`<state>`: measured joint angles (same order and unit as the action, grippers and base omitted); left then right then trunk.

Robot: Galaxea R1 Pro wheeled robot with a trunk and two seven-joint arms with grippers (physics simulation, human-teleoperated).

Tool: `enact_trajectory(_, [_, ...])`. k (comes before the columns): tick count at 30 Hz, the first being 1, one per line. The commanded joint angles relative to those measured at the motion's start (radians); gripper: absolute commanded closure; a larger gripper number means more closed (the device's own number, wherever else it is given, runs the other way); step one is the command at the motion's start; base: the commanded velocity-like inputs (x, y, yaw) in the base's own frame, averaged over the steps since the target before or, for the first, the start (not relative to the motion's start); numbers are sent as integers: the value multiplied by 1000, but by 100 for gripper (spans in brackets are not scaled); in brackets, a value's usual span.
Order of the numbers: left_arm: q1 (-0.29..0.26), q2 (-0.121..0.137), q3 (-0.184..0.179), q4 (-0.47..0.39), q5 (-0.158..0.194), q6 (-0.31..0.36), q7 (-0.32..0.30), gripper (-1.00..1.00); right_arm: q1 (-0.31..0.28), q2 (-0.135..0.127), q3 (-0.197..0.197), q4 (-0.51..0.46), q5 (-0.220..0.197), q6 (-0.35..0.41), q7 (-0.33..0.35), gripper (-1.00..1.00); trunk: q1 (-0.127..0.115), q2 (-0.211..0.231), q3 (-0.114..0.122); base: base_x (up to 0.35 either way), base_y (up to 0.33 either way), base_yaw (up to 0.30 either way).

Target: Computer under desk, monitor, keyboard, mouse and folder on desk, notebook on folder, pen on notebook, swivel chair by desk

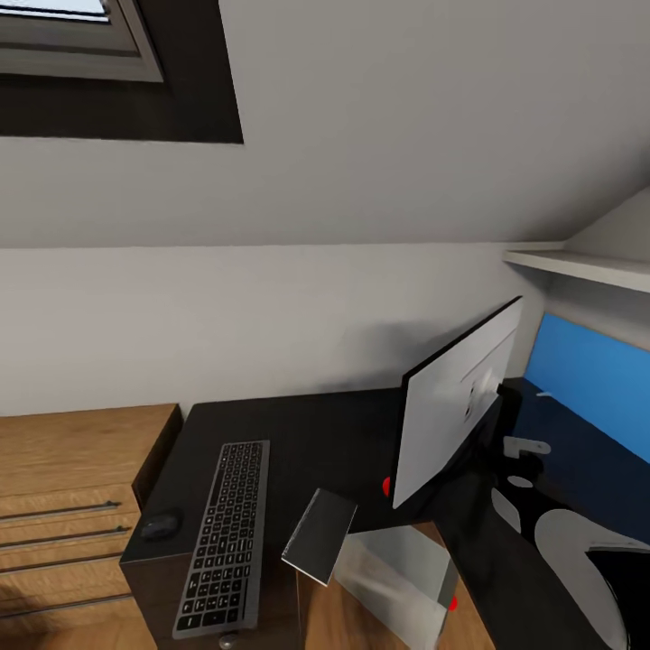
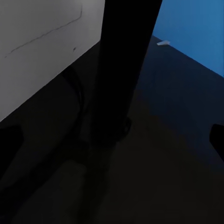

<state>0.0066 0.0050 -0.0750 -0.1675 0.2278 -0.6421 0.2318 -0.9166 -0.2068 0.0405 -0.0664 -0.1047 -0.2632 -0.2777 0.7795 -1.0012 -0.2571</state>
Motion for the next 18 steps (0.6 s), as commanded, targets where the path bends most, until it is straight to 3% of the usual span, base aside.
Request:
enact_trajectory(1, [0, 0, -8, -2, 7, -1, 4, -100, -1, 0, 5, 1, -11, -5, 0, -100, 0, -1, -1, 0, 0, 0])
enact_trajectory(13, [1, -1, -4, -1, 5, -1, 4, -100, -1, 0, 5, 1, -12, -4, 0, -100, 0, -1, -1, 0, 0, 0])
enact_trajectory(18, [0, 0, -6, -1, 5, -2, 2, -100, -1, -1, 4, 1, -12, -5, 0, -100, 0, -1, -1, 181, 0, 0])
